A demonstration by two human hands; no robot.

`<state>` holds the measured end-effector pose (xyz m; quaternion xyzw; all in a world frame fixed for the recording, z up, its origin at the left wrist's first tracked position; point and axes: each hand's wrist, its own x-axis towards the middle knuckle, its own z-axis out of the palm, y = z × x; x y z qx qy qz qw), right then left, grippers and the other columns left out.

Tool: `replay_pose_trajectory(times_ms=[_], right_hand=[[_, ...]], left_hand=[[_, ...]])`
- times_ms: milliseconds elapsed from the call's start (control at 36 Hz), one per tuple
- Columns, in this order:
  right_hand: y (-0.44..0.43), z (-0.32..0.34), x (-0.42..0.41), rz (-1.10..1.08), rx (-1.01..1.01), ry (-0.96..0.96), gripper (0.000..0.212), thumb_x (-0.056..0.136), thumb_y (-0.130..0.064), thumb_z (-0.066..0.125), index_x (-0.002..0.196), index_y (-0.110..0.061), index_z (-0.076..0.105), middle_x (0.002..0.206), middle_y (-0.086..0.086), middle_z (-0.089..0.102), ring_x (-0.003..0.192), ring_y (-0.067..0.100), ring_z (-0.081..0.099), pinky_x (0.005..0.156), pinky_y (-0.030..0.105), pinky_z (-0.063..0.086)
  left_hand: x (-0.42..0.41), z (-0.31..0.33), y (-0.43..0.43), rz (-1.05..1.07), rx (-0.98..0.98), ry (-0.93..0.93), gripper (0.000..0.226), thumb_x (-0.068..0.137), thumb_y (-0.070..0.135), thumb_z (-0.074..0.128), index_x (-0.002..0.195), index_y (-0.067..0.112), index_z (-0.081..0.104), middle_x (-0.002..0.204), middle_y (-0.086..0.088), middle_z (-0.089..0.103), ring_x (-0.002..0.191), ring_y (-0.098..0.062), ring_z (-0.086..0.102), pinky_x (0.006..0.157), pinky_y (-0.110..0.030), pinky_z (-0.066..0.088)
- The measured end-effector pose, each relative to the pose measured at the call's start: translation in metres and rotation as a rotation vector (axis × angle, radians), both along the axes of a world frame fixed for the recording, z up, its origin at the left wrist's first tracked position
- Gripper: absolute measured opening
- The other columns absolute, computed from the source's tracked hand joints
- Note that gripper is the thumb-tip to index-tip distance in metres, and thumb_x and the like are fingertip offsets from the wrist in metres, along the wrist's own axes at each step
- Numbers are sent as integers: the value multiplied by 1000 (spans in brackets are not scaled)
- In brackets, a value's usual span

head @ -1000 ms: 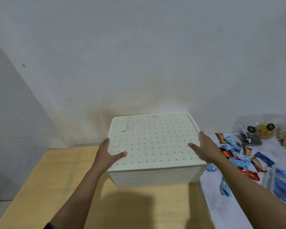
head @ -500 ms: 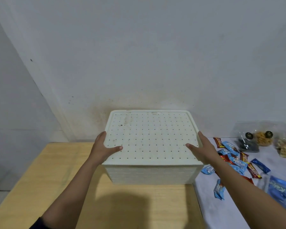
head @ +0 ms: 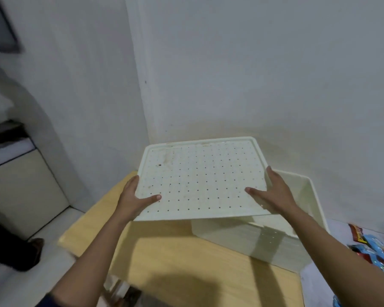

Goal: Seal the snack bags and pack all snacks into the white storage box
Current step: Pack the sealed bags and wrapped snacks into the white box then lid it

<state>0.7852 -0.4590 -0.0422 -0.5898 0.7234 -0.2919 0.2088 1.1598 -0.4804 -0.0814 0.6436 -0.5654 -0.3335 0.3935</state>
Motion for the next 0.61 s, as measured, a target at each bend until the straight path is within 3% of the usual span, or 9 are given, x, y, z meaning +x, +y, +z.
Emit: replay_pose_trajectory(times_ms=[83,167,278,444,528,611], right_hand=[[-16,-1,47,117,18,-14,106,72,-47,74,150,-13,11,157,7,17,143,26,20,114,40,21],[-31,-5,98,209,43,-23,107,71,-47,75,150,-13,12,157,7,18,143,26,21,114,41,22],[-50,-15,170,299,76,-32,107,71,-48,74,150,-13,11,157,6,18,143,25,20,114,40,21],[-76,-44,262,373,177,-82,110,68,-48,77,150,-14,12,157,5,18,143,25,22,113,41,25],[-88,-64,295,375,234,-77,103,71,-40,78,148,-12,17,154,6,25,140,26,27,108,37,29],[-97,-85,316,349,297,-73,98,71,-36,79,147,-13,22,152,8,30,137,27,30,105,36,30]], left_hand=[[48,-1,24,100,40,20,127,42,59,85,146,15,26,154,0,24,139,-19,30,113,-43,30],[100,-7,41,177,75,33,123,47,54,86,147,17,23,154,1,24,139,-19,30,112,-44,32],[173,-23,51,290,111,74,142,27,67,85,146,19,24,151,2,32,131,-19,41,106,-44,40],[243,-32,53,356,148,22,101,61,23,87,143,7,30,130,7,40,117,-17,46,96,-29,41],[277,-53,48,356,212,-31,120,47,44,89,144,9,28,147,-1,30,130,-20,37,109,-36,34],[297,-69,38,330,252,-34,114,55,38,88,146,12,25,153,-2,21,138,-21,27,114,-37,26]])
